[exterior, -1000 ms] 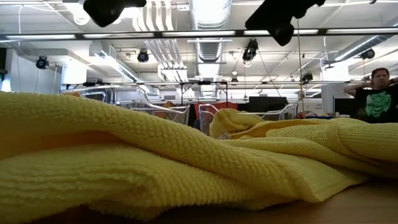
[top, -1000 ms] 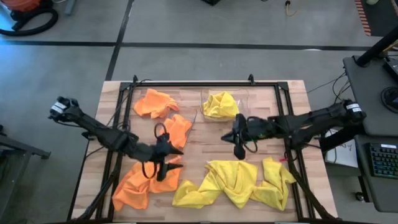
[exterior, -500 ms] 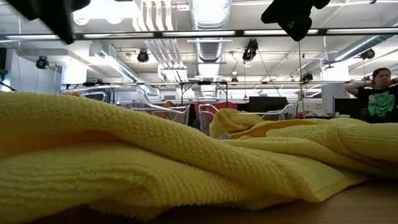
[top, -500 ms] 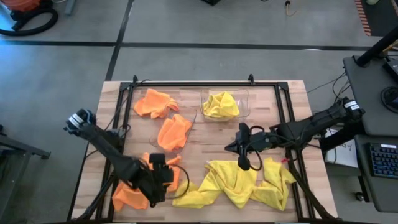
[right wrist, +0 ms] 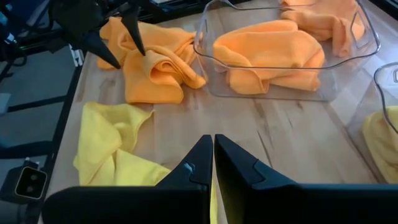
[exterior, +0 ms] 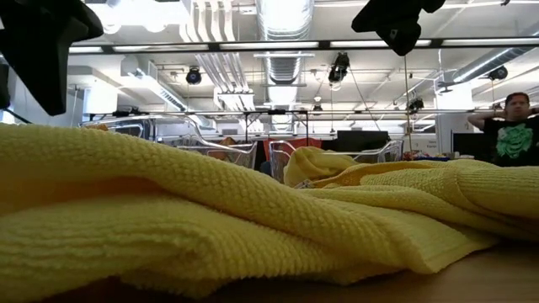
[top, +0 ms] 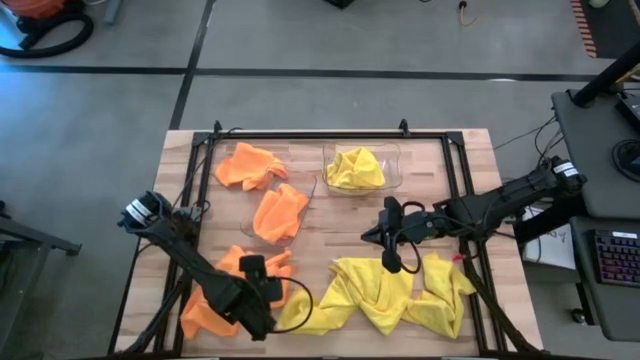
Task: Sort microfiber towel by color & place in baskets
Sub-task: Put the orange microfiber towel into the left transparent bin
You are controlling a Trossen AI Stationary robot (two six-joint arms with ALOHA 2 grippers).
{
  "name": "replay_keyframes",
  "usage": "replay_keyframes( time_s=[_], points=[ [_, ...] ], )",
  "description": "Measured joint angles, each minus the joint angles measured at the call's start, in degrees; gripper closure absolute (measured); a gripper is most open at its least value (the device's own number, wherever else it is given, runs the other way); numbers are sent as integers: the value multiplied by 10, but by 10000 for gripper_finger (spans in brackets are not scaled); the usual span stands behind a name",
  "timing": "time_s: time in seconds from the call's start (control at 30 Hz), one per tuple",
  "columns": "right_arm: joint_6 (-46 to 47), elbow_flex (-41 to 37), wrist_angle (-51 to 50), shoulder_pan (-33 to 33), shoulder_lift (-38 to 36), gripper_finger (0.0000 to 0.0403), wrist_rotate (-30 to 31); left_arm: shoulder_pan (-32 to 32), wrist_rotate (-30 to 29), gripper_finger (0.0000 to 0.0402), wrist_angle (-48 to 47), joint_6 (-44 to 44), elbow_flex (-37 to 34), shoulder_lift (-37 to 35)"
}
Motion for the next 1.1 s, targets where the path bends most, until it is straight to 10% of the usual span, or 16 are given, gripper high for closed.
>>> replay_keyframes(
  time_s=[0.67,1.1],
  points=[
    [0,0,0,0,0,390,9,25,0,179,21,-49,-80,1],
    [-2,0,0,0,0,390,9,25,0,391,29,-14,-52,1]
  ],
)
